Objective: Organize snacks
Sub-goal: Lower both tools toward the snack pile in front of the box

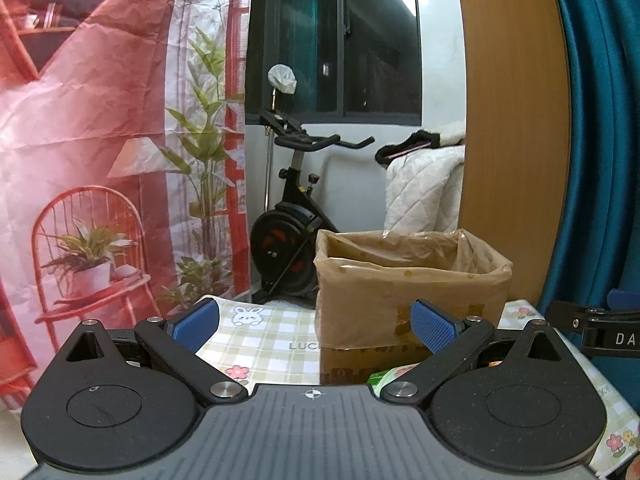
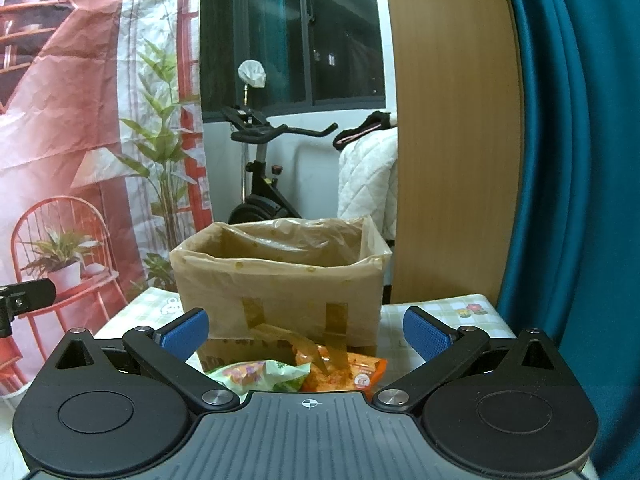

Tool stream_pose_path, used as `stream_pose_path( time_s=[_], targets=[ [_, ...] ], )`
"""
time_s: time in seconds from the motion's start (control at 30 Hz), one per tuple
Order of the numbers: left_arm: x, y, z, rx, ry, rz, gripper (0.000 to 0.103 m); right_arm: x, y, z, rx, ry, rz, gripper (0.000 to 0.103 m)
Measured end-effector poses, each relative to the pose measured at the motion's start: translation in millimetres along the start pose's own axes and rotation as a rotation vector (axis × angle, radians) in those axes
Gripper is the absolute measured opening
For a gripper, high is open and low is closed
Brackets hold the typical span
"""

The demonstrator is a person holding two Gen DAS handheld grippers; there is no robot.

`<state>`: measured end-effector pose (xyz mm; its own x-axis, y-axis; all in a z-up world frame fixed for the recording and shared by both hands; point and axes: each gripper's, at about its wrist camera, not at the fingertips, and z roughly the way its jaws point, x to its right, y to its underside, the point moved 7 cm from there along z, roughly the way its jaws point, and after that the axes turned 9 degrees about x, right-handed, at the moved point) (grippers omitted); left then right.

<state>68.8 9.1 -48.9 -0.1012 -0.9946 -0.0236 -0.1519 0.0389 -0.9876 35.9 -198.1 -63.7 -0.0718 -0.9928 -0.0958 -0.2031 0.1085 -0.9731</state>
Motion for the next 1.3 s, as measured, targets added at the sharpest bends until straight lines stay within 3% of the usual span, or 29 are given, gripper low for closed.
stream_pose_path(
  time_s=[0.13, 0.27, 0.37, 0.6, 0.9, 1.3],
  targets=[
    [-3.4, 29.4, 14.6, -0.021, 0.032, -0.054, 0.103, 7.5, 23.1, 9.0, 0.037, 0.021, -0.028, 0.103],
    [-10.8, 61.7, 37.3, -0.101, 0.008, -0.115, 0.103, 10.5, 55.4, 24.0, -0.008, 0.004, -0.021, 0.103],
    [-9.8, 84.8, 50.5, -0.139, 0.009, -0.095, 0.103, 14.2, 82.7, 34.9, -0.056, 0.014, -0.023, 0.103],
    [14.4, 135.4, 73.1, -0.257, 0.124, -0.027, 0.101, 16.4, 124.7, 53.0, -0.134, -0.015, -0.008, 0.103],
    [46.1, 173.0, 87.1, -0.360, 0.233, -0.016, 0.098, 35.3, 144.8, 67.0, -0.175, 0.003, 0.016, 0.103],
    [68.7, 211.3, 97.8, -0.444, 0.291, -0.047, 0.100, 43.9, 160.8, 80.1, -0.193, -0.036, 0.044, 0.103]
  ],
)
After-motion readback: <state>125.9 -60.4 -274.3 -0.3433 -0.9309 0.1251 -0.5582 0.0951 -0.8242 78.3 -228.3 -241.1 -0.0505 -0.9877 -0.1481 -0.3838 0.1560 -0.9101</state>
